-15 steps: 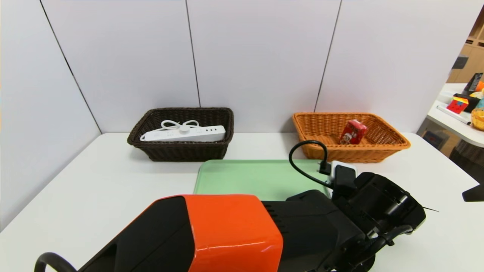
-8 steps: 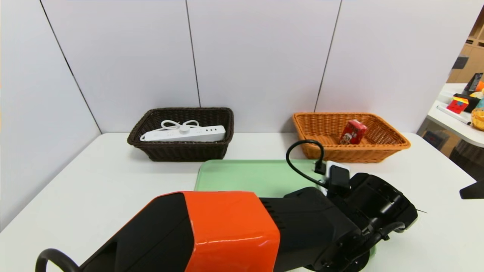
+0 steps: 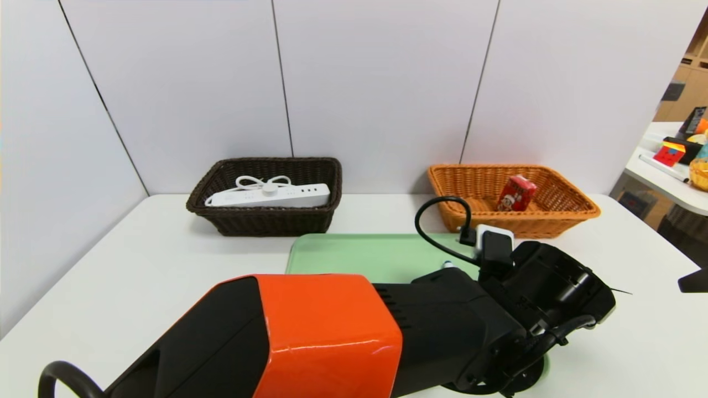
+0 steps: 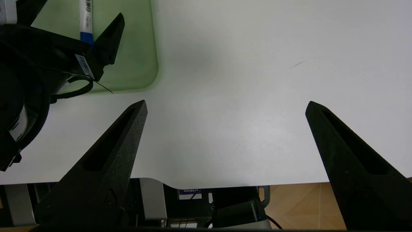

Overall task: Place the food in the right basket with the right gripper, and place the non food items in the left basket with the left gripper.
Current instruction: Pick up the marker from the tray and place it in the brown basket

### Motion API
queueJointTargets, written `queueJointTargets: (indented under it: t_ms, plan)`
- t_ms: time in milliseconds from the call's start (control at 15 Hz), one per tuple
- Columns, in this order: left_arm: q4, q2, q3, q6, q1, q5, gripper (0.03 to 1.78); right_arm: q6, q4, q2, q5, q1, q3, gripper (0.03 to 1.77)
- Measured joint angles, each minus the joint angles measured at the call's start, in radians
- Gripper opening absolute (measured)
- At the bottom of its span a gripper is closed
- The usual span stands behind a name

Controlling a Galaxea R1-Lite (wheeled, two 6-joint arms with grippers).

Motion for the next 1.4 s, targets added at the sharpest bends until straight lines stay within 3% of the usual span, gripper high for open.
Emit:
queueJointTargets:
  t_ms: [667, 1400]
  plan:
    - [0.084, 0.017, 0.000, -0.132, 0.010, 0.000, 1.69, -0.001, -0.001, -0.019, 0.012, -0.007, 0.019, 1.70]
    - [0.094, 0.005, 0.000, -0.140, 0.054, -0.001, 1.69, -0.004, -0.004, -0.014, 0.020, -0.023, 0.034, 1.70]
